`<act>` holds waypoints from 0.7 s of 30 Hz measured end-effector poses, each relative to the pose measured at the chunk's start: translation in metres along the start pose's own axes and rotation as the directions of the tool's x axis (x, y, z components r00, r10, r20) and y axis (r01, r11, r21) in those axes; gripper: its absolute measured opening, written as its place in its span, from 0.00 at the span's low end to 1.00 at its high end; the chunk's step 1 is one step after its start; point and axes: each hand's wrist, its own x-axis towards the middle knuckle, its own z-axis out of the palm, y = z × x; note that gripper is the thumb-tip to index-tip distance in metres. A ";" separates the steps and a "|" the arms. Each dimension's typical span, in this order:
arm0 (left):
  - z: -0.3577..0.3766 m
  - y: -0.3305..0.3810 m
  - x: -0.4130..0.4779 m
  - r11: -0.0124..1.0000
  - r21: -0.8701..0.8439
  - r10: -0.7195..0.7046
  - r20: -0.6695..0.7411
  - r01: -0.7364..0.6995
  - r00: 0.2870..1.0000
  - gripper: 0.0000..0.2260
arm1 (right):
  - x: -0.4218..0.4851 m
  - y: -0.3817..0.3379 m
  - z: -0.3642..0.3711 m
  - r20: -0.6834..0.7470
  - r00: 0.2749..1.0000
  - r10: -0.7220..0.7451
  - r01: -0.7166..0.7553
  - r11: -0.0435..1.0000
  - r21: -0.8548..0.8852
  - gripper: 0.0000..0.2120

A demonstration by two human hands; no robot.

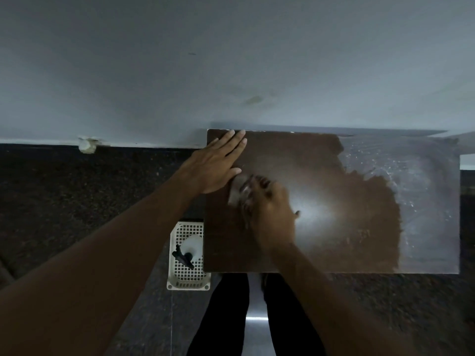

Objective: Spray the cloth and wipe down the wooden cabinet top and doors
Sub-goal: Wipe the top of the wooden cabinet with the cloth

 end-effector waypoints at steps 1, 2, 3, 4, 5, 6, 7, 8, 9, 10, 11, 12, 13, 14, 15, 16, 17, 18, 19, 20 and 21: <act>0.000 0.002 0.000 1.000 0.006 -0.011 0.015 0.011 1.000 0.32 | -0.020 -0.006 0.007 0.031 0.996 -0.082 0.083 0.996 -0.026 0.29; 0.000 0.003 0.000 1.000 0.016 -0.019 0.026 0.018 0.999 0.34 | -0.037 -0.006 0.011 0.075 0.986 -0.146 0.150 0.987 -0.051 0.32; 0.000 0.005 -0.001 0.999 0.026 -0.023 0.036 0.022 0.999 0.36 | -0.052 -0.003 0.015 0.124 0.972 -0.199 0.211 0.973 -0.092 0.35; 0.000 0.006 -0.001 0.999 0.034 -0.025 0.039 0.024 0.999 0.38 | -0.063 0.003 0.016 0.171 0.951 -0.256 0.282 0.948 -0.148 0.34; 0.001 0.007 -0.001 0.999 0.039 -0.029 0.035 0.028 0.999 0.40 | -0.070 0.014 0.015 0.193 0.924 -0.330 0.364 0.913 -0.184 0.32; 0.001 0.008 -0.001 0.999 0.042 -0.032 0.031 0.031 0.999 0.41 | -0.071 0.024 0.011 0.217 0.895 -0.390 0.427 0.888 -0.169 0.28; 0.001 0.009 0.000 0.998 0.044 -0.034 0.029 0.033 0.999 0.42 | -0.068 0.036 0.007 0.239 0.878 -0.415 0.453 0.881 -0.134 0.24; 0.001 0.010 0.000 0.998 0.048 -0.038 0.026 0.037 0.999 0.42 | -0.061 0.047 -0.001 0.245 0.888 -0.388 0.419 0.904 -0.086 0.23; 0.002 0.011 0.000 0.998 0.056 -0.044 0.024 0.043 0.999 0.42 | -0.051 0.059 -0.007 0.233 0.916 -0.328 0.350 0.935 -0.057 0.23; 0.001 0.012 -0.001 0.997 0.063 -0.052 0.027 0.050 0.998 0.42 | -0.039 0.069 -0.014 0.197 0.947 -0.255 0.267 0.963 -0.037 0.23; 0.001 0.013 -0.001 0.996 0.068 -0.061 0.033 0.058 0.998 0.43 | -0.026 0.075 -0.022 0.129 0.976 -0.175 0.179 0.984 -0.020 0.24; 0.000 0.014 -0.001 0.996 0.066 -0.068 0.037 0.065 0.997 0.43 | -0.011 0.080 -0.029 0.053 0.992 -0.113 0.114 0.993 -0.012 0.24; -0.001 0.015 0.000 0.996 0.059 -0.075 0.041 0.072 0.996 0.43 | 0.002 0.080 -0.035 -0.007 0.999 -0.046 0.046 0.999 0.028 0.23; -0.002 0.016 0.000 0.996 0.050 -0.080 0.044 0.078 0.996 0.44 | 0.012 0.079 -0.036 -0.052 0.999 0.003 0.002 0.997 0.082 0.20; -0.003 0.017 0.001 0.996 0.042 -0.086 0.048 0.084 0.995 0.44 | 0.019 0.072 -0.036 -0.080 0.995 0.063 -0.050 0.987 0.154 0.15; -0.004 0.017 0.001 0.995 0.038 -0.091 0.056 0.089 0.994 0.44 | 0.022 0.063 -0.034 -0.078 0.992 0.102 -0.086 0.979 0.185 0.08; -0.005 0.017 0.001 0.995 0.037 -0.094 0.067 0.091 0.993 0.44 | 0.021 0.055 -0.030 -0.081 0.987 0.136 -0.118 0.974 0.192 0.06; -0.006 0.017 0.001 0.995 0.043 -0.093 0.078 0.090 0.993 0.45 | 0.016 0.045 -0.024 -0.059 0.994 0.091 -0.084 0.989 0.121 0.09; -0.007 0.017 0.001 0.995 0.057 -0.090 0.086 0.085 0.992 0.45 | 0.008 0.034 -0.016 -0.032 0.999 0.030 -0.028 0.997 0.071 0.14; -0.009 0.017 0.002 0.994 0.078 -0.087 0.097 0.080 0.991 0.46 | -0.001 0.023 -0.007 -0.005 0.998 -0.055 0.055 0.998 0.028 0.20; -0.011 0.019 0.002 0.992 0.103 -0.091 0.116 0.079 0.989 0.48 | -0.013 0.012 0.002 0.022 0.989 -0.144 0.145 0.989 -0.038 0.25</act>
